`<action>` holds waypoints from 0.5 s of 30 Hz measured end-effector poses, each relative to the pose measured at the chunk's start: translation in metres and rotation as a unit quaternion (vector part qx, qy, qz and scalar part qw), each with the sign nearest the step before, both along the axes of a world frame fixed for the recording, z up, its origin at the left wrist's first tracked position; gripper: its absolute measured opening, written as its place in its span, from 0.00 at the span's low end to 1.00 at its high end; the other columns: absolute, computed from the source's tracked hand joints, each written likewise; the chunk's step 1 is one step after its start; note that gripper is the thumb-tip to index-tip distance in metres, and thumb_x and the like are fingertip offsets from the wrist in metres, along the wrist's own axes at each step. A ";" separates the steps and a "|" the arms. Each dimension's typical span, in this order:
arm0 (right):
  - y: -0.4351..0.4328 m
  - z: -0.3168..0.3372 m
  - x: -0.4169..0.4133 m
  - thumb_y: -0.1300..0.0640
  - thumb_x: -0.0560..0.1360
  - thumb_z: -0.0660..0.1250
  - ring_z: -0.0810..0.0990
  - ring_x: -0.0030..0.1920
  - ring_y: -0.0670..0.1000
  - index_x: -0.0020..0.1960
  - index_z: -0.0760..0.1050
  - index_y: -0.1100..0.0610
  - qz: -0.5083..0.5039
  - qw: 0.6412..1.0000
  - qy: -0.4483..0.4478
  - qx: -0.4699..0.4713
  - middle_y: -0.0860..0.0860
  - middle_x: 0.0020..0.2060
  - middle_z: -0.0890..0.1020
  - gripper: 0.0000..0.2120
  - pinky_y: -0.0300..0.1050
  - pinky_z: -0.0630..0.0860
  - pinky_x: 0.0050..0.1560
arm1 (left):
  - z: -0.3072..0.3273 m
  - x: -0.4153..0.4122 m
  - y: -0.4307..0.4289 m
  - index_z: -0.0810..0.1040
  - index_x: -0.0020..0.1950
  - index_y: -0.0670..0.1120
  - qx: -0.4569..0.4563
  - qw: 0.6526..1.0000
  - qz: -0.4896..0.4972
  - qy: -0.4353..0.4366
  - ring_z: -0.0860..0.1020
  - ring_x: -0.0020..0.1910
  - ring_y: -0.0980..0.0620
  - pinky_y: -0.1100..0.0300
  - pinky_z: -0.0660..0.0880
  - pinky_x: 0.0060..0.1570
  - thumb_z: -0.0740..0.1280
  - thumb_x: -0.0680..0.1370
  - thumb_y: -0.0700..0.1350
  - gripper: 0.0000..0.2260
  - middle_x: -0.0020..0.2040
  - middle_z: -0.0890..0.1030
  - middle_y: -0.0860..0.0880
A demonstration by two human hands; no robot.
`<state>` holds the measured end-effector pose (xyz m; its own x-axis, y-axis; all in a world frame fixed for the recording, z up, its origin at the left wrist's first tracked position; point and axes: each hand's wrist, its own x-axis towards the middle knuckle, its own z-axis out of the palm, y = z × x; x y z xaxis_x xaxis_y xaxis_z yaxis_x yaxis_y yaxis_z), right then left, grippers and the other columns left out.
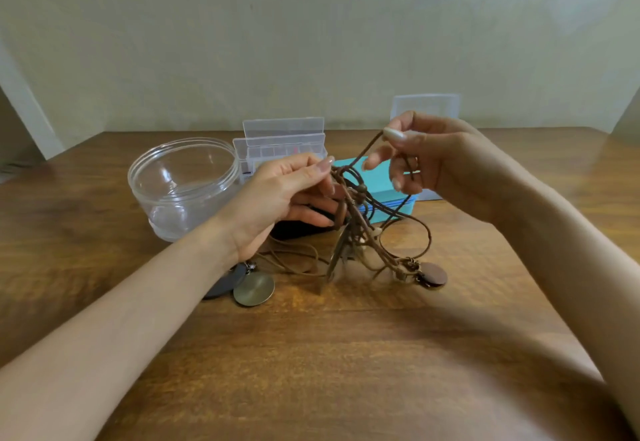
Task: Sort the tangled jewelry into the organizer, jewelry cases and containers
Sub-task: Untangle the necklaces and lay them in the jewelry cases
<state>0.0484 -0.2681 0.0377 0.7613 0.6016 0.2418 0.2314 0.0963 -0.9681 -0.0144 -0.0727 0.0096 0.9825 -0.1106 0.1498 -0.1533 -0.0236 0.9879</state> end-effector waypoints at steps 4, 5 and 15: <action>0.011 -0.005 -0.007 0.48 0.66 0.69 0.73 0.28 0.49 0.48 0.73 0.58 -0.021 0.991 -0.064 -0.113 0.53 0.38 0.82 0.17 0.36 0.67 0.24 | 0.001 -0.001 -0.002 0.75 0.39 0.41 -0.010 1.000 0.018 0.003 0.80 0.30 0.55 0.67 0.77 0.28 0.62 0.77 0.46 0.10 0.33 0.82 0.49; 0.015 -0.008 -0.009 0.48 0.65 0.71 0.72 0.27 0.48 0.48 0.74 0.58 -0.034 0.985 -0.089 -0.145 0.51 0.36 0.80 0.18 0.36 0.66 0.23 | 0.001 -0.001 -0.003 0.75 0.39 0.41 -0.010 1.000 0.020 0.004 0.80 0.29 0.55 0.67 0.77 0.28 0.62 0.77 0.45 0.10 0.32 0.81 0.48; 0.011 -0.012 0.000 0.58 0.65 0.75 0.79 0.36 0.44 0.38 0.75 0.57 0.002 0.992 -0.051 -0.111 0.50 0.33 0.80 0.09 0.36 0.76 0.38 | 0.002 -0.001 -0.002 0.73 0.37 0.41 0.099 0.994 0.037 -0.039 0.78 0.30 0.54 0.67 0.72 0.27 0.60 0.80 0.44 0.13 0.34 0.82 0.48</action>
